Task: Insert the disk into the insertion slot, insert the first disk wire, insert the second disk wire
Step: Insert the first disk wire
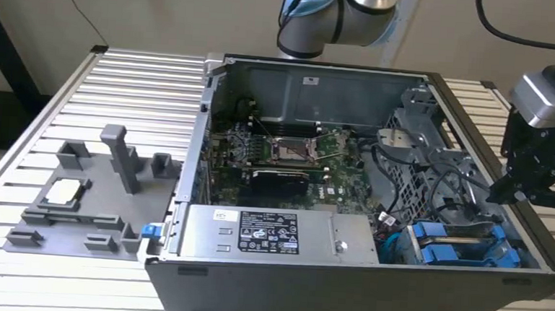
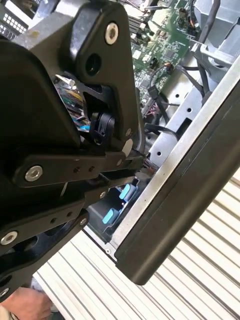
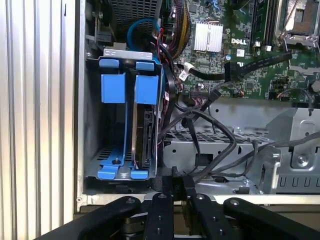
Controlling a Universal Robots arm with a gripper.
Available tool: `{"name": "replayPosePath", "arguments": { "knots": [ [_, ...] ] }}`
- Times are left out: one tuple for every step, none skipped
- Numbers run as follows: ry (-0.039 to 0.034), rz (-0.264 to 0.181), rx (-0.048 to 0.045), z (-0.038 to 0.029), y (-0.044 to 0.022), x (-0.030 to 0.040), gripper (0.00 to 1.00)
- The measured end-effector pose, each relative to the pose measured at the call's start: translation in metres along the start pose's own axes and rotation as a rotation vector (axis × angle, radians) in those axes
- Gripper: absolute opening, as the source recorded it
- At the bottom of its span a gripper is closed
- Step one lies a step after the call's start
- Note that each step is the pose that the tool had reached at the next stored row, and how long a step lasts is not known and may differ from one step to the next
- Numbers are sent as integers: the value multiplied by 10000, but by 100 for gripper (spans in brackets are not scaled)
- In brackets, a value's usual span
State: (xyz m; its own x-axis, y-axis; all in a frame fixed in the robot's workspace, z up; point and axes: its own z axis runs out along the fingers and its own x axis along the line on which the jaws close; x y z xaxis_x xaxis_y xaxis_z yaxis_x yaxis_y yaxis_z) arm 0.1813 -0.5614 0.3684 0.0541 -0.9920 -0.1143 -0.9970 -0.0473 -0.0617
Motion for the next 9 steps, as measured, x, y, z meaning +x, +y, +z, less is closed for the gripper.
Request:
{"name": "replayPosePath", "arguments": {
  "knots": [
    [1,0,0,0,0,0,19],
    [2,-1,-1,-1,11,-2,19],
    [4,-5,16,-2,43,-4,19],
    [6,-12,87,-1,88,-5,19],
    [9,-20,173,3,134,-6,19],
    [14,-31,263,7,176,-8,19],
    [17,-41,345,12,213,-8,19],
    [22,-52,438,15,244,-8,19],
    [29,-63,532,18,271,-8,19]
  ]
}}
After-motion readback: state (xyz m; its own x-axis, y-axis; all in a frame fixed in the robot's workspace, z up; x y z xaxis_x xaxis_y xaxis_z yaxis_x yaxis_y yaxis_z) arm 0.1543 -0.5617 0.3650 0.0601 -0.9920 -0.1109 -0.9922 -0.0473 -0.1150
